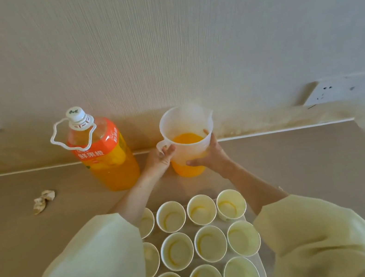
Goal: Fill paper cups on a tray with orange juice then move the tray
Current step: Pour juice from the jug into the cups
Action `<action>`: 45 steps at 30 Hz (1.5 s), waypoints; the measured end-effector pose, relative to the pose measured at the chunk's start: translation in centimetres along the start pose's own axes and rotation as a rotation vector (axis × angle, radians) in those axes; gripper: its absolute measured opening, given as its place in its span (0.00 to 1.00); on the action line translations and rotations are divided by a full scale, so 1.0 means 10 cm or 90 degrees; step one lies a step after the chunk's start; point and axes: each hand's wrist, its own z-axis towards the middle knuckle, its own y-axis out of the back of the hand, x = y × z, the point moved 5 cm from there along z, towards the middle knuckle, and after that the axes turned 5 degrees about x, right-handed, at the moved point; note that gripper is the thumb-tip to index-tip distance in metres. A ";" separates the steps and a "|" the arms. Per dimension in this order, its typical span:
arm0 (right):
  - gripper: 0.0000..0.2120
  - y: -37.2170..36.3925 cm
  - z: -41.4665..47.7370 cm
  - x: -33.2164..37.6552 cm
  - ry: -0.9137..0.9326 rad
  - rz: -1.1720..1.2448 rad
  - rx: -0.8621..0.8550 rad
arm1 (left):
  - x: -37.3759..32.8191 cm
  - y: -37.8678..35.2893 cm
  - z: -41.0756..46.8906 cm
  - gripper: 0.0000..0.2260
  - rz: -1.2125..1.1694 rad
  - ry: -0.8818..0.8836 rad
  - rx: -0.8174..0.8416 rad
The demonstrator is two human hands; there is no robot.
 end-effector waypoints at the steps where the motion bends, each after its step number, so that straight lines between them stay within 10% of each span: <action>1: 0.62 0.01 -0.01 0.02 0.002 0.003 -0.001 | -0.06 0.00 -0.01 0.37 0.010 -0.021 -0.003; 4: 0.57 0.06 -0.03 0.07 0.010 0.031 -0.003 | -0.30 -0.02 -0.11 0.46 0.013 -0.073 -0.014; 13: 0.59 0.12 -0.15 0.24 0.012 0.083 0.023 | -0.66 0.03 -0.26 0.22 -0.147 -0.097 -0.217; 27: 0.45 0.45 -0.82 0.88 0.118 0.072 -0.015 | -1.40 0.17 -0.85 0.23 -0.305 -0.224 -0.090; 36: 0.55 0.28 -1.37 0.85 0.110 0.185 0.153 | -1.68 0.40 -1.29 0.28 -0.344 -0.240 0.025; 45: 0.52 -0.21 -1.67 0.61 0.150 0.248 0.018 | -1.80 0.47 -1.57 0.30 -0.194 -0.296 0.068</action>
